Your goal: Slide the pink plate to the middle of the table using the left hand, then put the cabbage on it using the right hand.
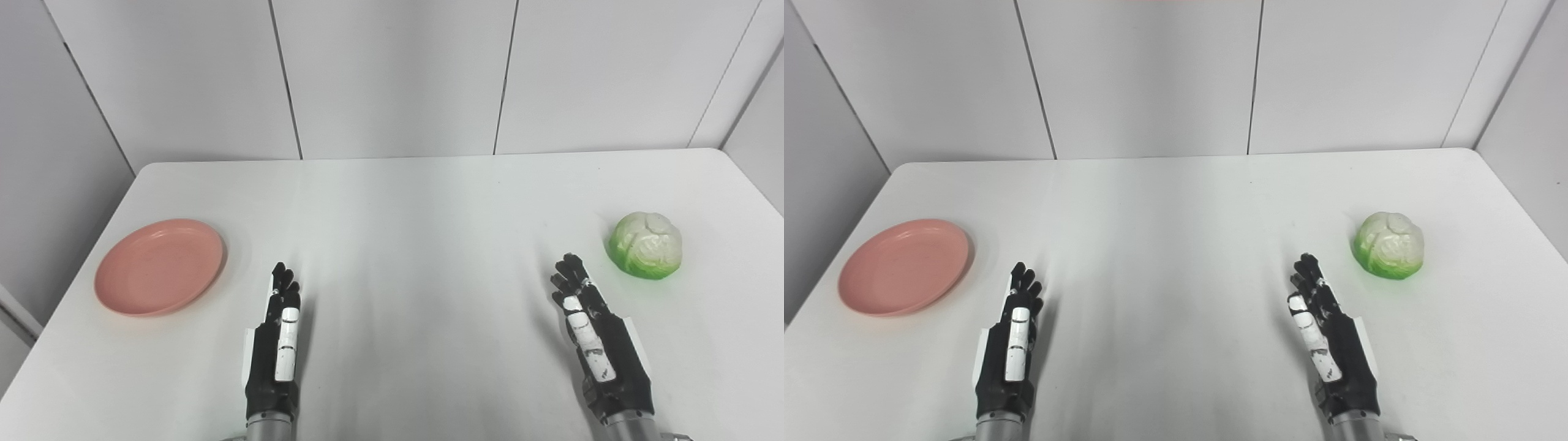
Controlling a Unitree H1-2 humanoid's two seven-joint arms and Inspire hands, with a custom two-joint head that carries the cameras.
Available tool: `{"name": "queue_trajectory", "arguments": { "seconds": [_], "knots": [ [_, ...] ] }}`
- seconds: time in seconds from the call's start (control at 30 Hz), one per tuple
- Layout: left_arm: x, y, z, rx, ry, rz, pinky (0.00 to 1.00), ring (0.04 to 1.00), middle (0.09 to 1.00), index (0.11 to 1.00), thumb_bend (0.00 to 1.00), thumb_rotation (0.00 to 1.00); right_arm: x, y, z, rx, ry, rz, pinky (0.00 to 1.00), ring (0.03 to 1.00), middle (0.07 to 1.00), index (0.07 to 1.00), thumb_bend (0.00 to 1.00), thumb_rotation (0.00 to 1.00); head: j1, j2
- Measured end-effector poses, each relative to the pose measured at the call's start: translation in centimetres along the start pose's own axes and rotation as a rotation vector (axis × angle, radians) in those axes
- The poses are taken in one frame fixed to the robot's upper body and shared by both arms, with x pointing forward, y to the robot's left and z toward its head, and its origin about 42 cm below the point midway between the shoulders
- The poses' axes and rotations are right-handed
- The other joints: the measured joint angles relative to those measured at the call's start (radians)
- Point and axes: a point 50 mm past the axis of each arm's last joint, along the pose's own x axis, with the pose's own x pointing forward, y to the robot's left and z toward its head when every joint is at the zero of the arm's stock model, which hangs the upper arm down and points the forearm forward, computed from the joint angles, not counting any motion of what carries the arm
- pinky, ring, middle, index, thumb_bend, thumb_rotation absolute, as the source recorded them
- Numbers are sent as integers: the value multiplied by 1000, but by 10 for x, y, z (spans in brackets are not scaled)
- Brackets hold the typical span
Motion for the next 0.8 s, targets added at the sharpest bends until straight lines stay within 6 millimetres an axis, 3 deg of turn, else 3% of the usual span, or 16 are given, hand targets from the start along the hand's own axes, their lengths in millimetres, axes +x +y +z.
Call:
{"name": "queue_trajectory", "arguments": {
  "seconds": [0.8],
  "knots": [
    [0, 0, 0, -11, 3, -1, 1000, 977, 992, 1000, 637, 946, 0, 0, 0, 0, 2, 1, 962, 945, 944, 939, 741, 772, -3, -6]
  ]
}}
